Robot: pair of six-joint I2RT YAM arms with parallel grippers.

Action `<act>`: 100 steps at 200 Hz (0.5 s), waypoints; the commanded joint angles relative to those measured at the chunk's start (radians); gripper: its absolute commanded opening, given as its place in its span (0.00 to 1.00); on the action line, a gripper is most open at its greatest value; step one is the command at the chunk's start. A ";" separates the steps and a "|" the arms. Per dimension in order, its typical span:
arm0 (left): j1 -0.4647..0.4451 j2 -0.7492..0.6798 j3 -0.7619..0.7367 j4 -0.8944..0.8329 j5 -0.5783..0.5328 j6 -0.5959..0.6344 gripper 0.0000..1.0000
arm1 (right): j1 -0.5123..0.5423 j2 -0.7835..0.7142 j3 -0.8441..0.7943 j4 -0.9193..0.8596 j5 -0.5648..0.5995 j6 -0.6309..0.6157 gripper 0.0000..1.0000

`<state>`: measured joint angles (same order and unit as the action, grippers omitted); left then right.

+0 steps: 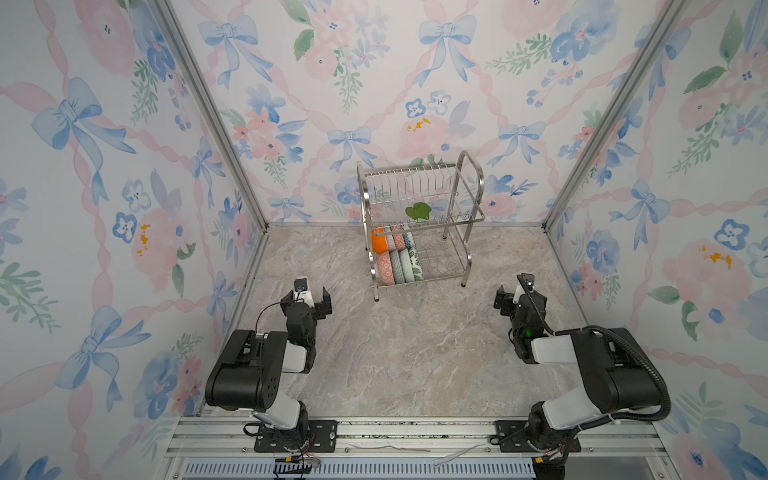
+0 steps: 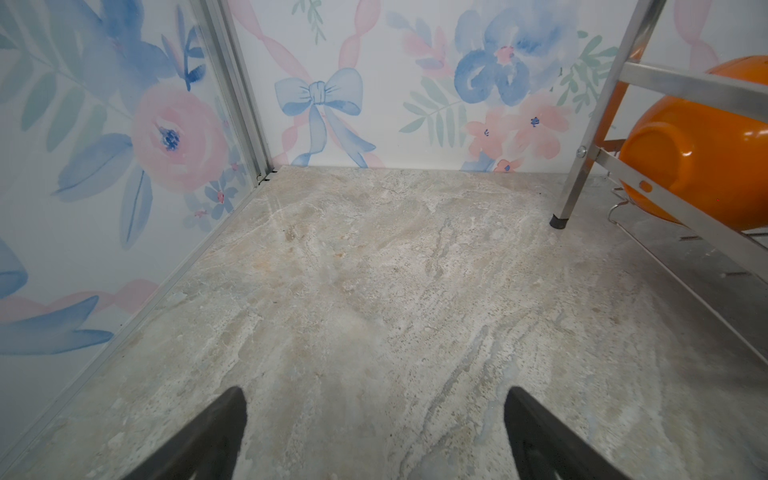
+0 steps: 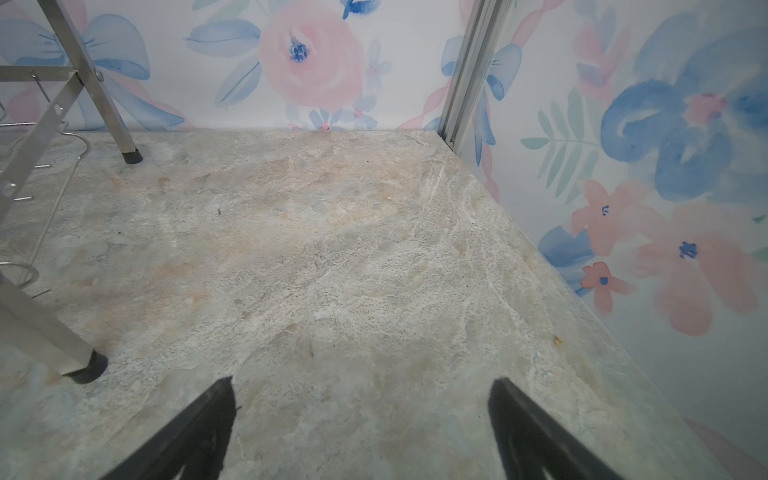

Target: Load the bowls into the dish rack

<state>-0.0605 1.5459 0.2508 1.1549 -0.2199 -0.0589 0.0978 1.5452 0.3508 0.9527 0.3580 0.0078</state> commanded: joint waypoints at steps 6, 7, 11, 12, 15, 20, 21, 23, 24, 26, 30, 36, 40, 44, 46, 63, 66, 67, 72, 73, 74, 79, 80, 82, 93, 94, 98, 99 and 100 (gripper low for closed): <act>-0.004 0.004 -0.006 0.018 -0.004 0.020 0.98 | -0.002 0.010 0.017 0.008 -0.008 0.013 0.96; -0.004 0.004 -0.006 0.018 -0.004 0.019 0.98 | -0.002 0.010 0.017 0.007 -0.008 0.012 0.96; -0.003 0.004 -0.006 0.018 -0.004 0.019 0.98 | -0.003 0.010 0.018 0.007 -0.008 0.012 0.96; -0.004 0.004 -0.006 0.018 -0.004 0.019 0.98 | -0.003 0.010 0.018 0.007 -0.008 0.011 0.97; -0.004 0.004 -0.006 0.019 -0.004 0.019 0.98 | -0.001 0.009 0.017 0.007 -0.008 0.012 0.97; -0.004 0.004 -0.006 0.018 -0.004 0.019 0.98 | -0.002 0.010 0.017 0.006 -0.008 0.012 0.97; -0.003 0.004 -0.006 0.018 -0.004 0.019 0.98 | -0.002 0.010 0.019 0.006 -0.009 0.012 0.97; -0.004 0.003 -0.007 0.017 -0.004 0.019 0.98 | -0.002 0.010 0.019 0.006 -0.008 0.013 0.97; -0.004 0.004 -0.006 0.018 -0.004 0.020 0.98 | -0.003 0.010 0.018 0.006 -0.008 0.013 0.97; -0.004 0.003 -0.006 0.018 -0.004 0.020 0.98 | -0.002 0.010 0.019 0.006 -0.009 0.013 0.97; -0.004 0.003 -0.006 0.018 -0.005 0.020 0.98 | -0.002 0.010 0.019 0.006 -0.008 0.012 0.97; -0.004 0.004 -0.005 0.018 -0.004 0.019 0.98 | -0.001 0.010 0.019 0.006 -0.008 0.011 0.96; -0.004 0.004 -0.006 0.018 -0.005 0.019 0.98 | -0.002 0.010 0.019 0.006 -0.009 0.011 0.96; -0.003 0.004 -0.005 0.018 -0.004 0.020 0.98 | -0.002 0.010 0.019 0.006 -0.008 0.013 0.97; -0.004 0.004 -0.006 0.018 -0.004 0.021 0.98 | -0.003 0.010 0.019 0.006 -0.009 0.013 0.97; -0.004 0.004 -0.005 0.018 -0.005 0.019 0.98 | -0.002 0.011 0.019 0.006 -0.008 0.012 0.96; -0.004 0.003 -0.006 0.018 -0.004 0.019 0.98 | -0.001 0.011 0.019 0.005 -0.008 0.011 0.96; -0.004 0.003 -0.006 0.019 -0.004 0.019 0.98 | -0.001 0.011 0.020 0.005 -0.008 0.011 0.96; -0.003 0.004 -0.006 0.018 -0.004 0.019 0.98 | 0.000 0.012 0.021 0.005 -0.007 0.010 0.97; -0.003 0.004 -0.007 0.018 -0.004 0.019 0.98 | 0.000 0.012 0.021 0.005 -0.006 0.009 0.97; -0.003 0.003 -0.007 0.018 -0.004 0.019 0.98 | 0.001 0.012 0.021 0.005 -0.006 0.009 0.96; -0.004 0.004 -0.005 0.019 -0.004 0.020 0.98 | 0.002 0.013 0.021 0.006 -0.005 0.009 0.96; -0.004 0.003 -0.006 0.019 -0.004 0.019 0.98 | 0.002 0.012 0.021 0.005 -0.006 0.009 0.96; -0.004 0.004 -0.006 0.019 -0.005 0.020 0.98 | 0.002 0.012 0.020 0.005 -0.004 0.010 0.96; -0.004 0.003 -0.005 0.018 -0.004 0.020 0.98 | 0.002 0.012 0.021 0.003 -0.005 0.010 0.96; -0.004 0.003 -0.005 0.018 -0.005 0.019 0.98 | 0.002 0.012 0.020 0.003 -0.005 0.010 0.97; -0.004 0.003 -0.006 0.019 -0.005 0.019 0.98 | 0.001 0.012 0.020 0.003 -0.005 0.009 0.96; -0.004 0.004 -0.006 0.019 -0.005 0.019 0.98 | 0.001 0.012 0.020 0.003 -0.004 0.010 0.96; -0.004 0.004 -0.005 0.019 -0.005 0.020 0.98 | 0.001 0.012 0.020 0.004 -0.004 0.010 0.96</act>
<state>-0.0605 1.5459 0.2508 1.1553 -0.2199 -0.0589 0.0982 1.5452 0.3508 0.9527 0.3580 0.0078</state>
